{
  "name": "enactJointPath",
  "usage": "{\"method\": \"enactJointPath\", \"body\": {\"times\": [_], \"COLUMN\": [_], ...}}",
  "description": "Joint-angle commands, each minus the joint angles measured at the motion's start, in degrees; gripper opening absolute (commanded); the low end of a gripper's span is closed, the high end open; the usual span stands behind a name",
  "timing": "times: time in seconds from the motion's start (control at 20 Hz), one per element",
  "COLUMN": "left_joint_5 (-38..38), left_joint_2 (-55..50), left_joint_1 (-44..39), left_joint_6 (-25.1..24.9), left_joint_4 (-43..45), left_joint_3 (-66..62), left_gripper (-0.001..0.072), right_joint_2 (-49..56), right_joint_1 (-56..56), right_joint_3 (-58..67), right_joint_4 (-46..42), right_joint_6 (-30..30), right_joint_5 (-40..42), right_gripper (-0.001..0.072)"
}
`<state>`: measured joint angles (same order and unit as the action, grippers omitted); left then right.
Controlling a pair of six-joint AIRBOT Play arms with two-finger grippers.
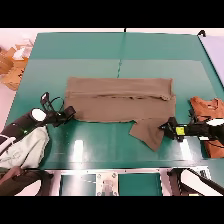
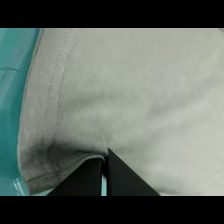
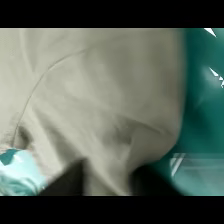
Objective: Fold the shirts.
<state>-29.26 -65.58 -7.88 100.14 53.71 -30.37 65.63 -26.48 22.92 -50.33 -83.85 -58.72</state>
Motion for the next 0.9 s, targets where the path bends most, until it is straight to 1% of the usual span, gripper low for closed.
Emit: {"method": "enactJointPath", "body": {"times": [0.0,0.05,0.15,0.25,0.3,0.35,0.4,0.5,0.6,0.75,0.85], "left_joint_5": [-2.4,-5.9,-15.8,-25.2,-28.9,-31.7,-33.4,-34.4,-34.4,-33.7,-31.1], "left_joint_2": [0.1,0.6,1.6,3.0,3.5,3.6,3.6,3.6,3.6,3.5,3.3], "left_joint_1": [0.1,0.6,2.9,5.8,6.8,7.2,7.1,7.0,7.0,7.0,7.0], "left_joint_6": [-2.5,-4.7,-4.6,-4.6,-4.8,-6.0,-6.2,-6.3,-7.5,-8.2,-8.7], "left_joint_4": [0.5,2.2,8.7,14.0,15.2,15.7,16.2,15.2,13.6,12.3,12.2], "left_joint_3": [-0.9,-2.3,-6.5,-9.8,-10.6,-10.8,-10.8,-10.8,-11.6,-15.5,-19.0], "left_gripper": [0.0025,0.0024,0.0024,0.0024,0.0024,0.0024,0.0024,0.0024,0.0024,0.0024,0.0023], "right_joint_2": [0.1,0.0,-1.6,-4.3,-6.0,-7.5,-8.8,-11.0,-11.8,-11.1,-8.9], "right_joint_1": [3.8,3.8,3.7,3.7,3.7,3.7,3.7,3.7,4.0,6.0,7.5], "right_joint_3": [-0.2,1.4,4.4,6.4,6.6,6.6,6.6,6.8,8.8,16.2,22.5], "right_joint_4": [3.1,2.3,-1.4,-7.9,-11.6,-14.3,-15.4,-13.9,-10.7,-7.2,-5.5], "right_joint_6": [3.6,3.5,2.5,-2.1,-5.0,-7.2,-8.4,-8.3,-7.3,-7.0,-7.0], "right_joint_5": [4.9,2.9,-1.0,-4.2,-5.6,-6.9,-8.0,-8.5,-8.4,-7.3,-5.6], "right_gripper": [0.0085,0.0021,0.0020,0.0019,0.0019,0.0019,0.0019,0.0019,0.0019,0.0019,0.0019]}}
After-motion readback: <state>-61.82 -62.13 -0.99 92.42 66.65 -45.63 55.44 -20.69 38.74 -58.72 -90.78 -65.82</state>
